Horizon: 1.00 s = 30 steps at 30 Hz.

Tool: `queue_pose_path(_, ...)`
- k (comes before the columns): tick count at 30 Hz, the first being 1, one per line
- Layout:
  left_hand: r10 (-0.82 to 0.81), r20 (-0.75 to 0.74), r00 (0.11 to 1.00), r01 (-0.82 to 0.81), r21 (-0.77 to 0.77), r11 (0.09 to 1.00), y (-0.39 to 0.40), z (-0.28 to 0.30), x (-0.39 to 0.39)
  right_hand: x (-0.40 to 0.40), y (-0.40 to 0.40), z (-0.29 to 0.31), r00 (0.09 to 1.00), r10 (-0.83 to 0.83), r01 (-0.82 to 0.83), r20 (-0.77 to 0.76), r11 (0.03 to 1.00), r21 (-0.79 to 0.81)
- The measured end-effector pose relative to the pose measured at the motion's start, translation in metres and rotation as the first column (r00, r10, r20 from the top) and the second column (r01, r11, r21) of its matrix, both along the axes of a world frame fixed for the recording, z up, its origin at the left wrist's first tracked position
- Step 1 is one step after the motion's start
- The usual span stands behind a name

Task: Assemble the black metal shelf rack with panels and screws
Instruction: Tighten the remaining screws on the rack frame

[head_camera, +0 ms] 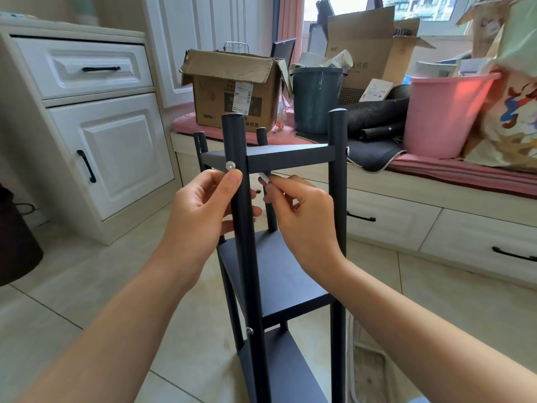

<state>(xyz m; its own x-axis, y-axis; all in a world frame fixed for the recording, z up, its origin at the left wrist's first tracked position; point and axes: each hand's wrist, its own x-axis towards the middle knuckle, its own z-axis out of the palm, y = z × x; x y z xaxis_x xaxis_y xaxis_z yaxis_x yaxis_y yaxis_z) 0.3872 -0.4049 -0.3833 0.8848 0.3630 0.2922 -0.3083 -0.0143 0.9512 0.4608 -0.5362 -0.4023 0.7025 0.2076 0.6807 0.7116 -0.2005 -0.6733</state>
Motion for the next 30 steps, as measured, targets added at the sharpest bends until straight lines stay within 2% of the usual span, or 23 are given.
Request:
queue_pose_path(7, -0.008, 0.006, 1.000, 0.008, 0.003, 1.000, 0.000, 0.000, -0.001, 0.002, 0.004, -0.004, 1.000, 0.007, -0.008, -0.028, 1.000, -0.017)
queue_pose_path(14, -0.021, -0.004, 1.000, 0.021, -0.001, 1.000, 0.001, 0.000, -0.003, 0.007, 0.009, -0.009, 0.992, -0.064, 0.070, 0.106, 0.996, -0.062)
queue_pose_path(30, -0.043, 0.018, 0.999, 0.043, -0.016, 0.999, 0.006, -0.001, 0.001, 0.022, 0.033, -0.016, 0.976, -0.102, 0.092, 0.194, 0.994, 0.060)
